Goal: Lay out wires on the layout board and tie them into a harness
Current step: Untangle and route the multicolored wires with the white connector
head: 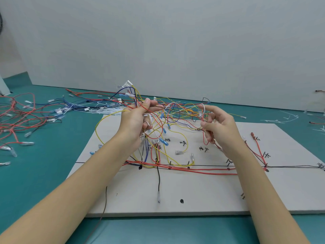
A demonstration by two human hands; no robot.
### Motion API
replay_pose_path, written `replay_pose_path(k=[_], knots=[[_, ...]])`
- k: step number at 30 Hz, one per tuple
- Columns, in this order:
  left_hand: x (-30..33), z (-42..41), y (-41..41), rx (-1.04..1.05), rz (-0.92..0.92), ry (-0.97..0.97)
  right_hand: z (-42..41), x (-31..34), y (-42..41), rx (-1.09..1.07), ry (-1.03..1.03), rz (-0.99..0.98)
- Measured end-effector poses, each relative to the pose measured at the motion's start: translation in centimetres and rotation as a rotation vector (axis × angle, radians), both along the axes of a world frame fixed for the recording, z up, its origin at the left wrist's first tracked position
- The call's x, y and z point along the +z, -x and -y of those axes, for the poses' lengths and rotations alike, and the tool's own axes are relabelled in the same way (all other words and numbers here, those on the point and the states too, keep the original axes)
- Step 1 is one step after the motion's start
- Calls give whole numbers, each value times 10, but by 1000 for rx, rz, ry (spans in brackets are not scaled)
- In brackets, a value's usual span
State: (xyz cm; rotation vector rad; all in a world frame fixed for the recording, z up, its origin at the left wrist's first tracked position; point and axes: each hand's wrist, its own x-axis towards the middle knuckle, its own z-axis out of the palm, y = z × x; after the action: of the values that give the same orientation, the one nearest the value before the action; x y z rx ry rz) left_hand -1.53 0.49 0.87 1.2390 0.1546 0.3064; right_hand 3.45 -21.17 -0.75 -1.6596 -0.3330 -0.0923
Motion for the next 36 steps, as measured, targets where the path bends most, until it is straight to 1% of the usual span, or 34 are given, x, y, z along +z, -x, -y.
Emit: replay_pose_path(k=[3,7,10,11,12,16,20,21,23,25,30,32,36], knots=[[1,2,-1,-7,23,33,-1,0,0,25,-18,-51],[1,5,-4,-34,8,-30,-3,0,1,77,14,-97],[2,10,-4,-137,48,122,-6,0,4,108,63,-92],[2,12,-3,-184,60,153,-7,1,5,114,69,-88],[2,14,-2,-222,65,143,-8,2,6,116,66,-84],[1,20,-2,-312,42,-42,-12,5,10,54,31,-64],[1,29,-9,-391,-26,-65,-20,4,13,-8,-60,-25],[2,31,-11,-393,-50,-89,-22,4,13,-37,-91,-20],[5,35,-16,-390,-112,-202,-25,5,15,-86,-133,-19],[7,40,-20,-387,-182,-301,-26,5,17,-78,-167,-21],[9,53,-28,-442,-298,-377,-26,7,19,-59,-159,-36],[9,56,-31,-469,-329,-331,-25,8,19,-55,-155,-38],[8,57,-32,-532,-352,-171,-24,9,19,-27,-154,-22]])
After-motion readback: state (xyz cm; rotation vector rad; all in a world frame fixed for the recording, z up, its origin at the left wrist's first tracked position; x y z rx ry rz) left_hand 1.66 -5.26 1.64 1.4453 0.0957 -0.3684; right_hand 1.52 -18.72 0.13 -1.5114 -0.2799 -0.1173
